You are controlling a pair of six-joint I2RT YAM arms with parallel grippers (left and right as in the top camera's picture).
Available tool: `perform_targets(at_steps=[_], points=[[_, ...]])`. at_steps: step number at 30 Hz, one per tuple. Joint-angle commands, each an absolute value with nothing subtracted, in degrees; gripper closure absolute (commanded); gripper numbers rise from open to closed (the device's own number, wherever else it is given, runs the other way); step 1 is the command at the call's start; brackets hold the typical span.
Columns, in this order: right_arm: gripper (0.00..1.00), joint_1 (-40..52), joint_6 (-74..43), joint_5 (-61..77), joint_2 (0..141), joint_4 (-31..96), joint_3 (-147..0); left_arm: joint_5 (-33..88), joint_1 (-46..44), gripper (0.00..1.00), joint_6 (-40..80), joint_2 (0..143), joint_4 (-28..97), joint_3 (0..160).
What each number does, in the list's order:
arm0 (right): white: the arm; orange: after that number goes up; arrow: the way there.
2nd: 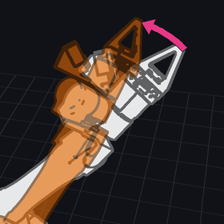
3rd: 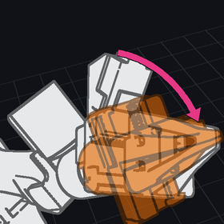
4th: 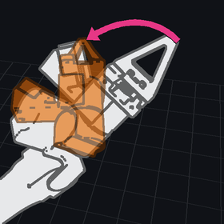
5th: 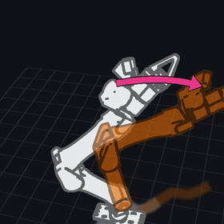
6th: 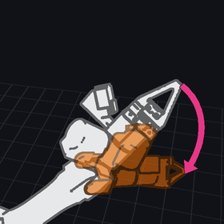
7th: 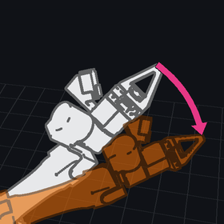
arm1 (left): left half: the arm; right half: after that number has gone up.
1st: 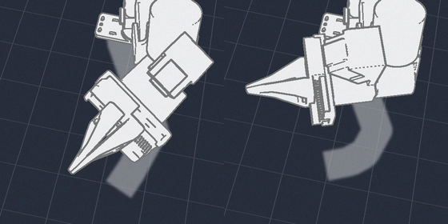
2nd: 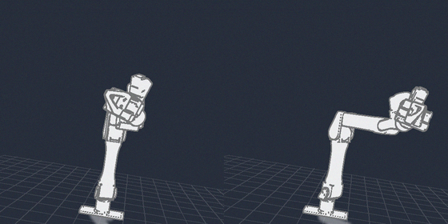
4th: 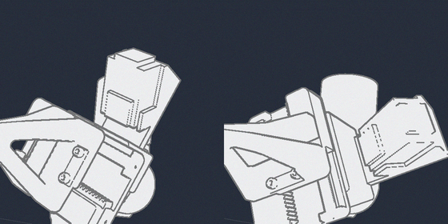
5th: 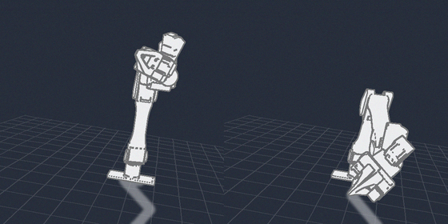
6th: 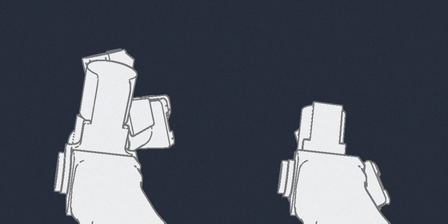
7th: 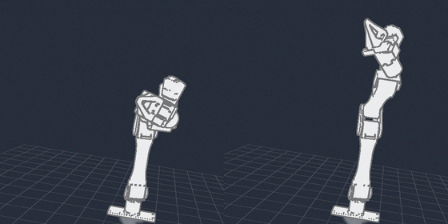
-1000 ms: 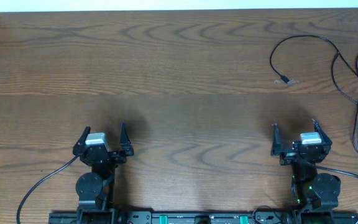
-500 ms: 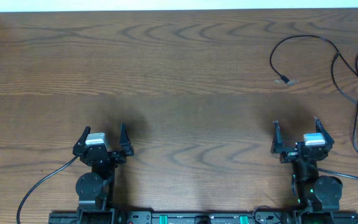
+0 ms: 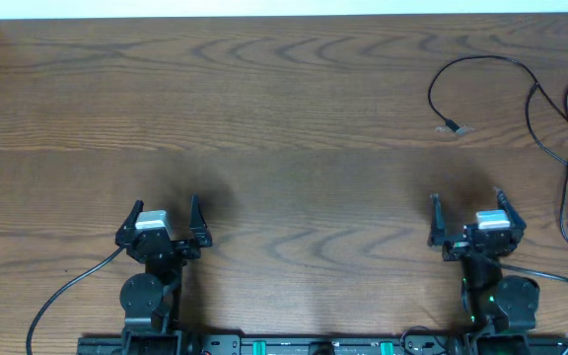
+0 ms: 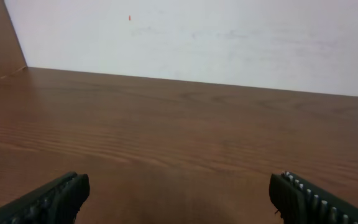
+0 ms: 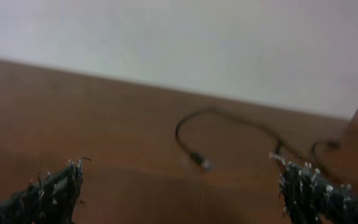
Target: Untangle cables
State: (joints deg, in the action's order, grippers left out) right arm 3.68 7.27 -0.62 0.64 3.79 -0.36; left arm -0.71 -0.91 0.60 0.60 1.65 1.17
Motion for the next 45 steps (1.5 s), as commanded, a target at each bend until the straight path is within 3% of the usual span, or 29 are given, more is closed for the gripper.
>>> perform_targets(at_steps=[1,45], points=[[0.01,4.95,6.17,-0.47,0.27,4.32,-0.23,-1.52,-0.67,0.02,0.3,0.27,4.21,0.23],[0.01,0.45,5.61,-0.05,0.23,4.45,-0.23,-1.52,-0.67,0.02,0.27,0.27,4.21,0.23]])
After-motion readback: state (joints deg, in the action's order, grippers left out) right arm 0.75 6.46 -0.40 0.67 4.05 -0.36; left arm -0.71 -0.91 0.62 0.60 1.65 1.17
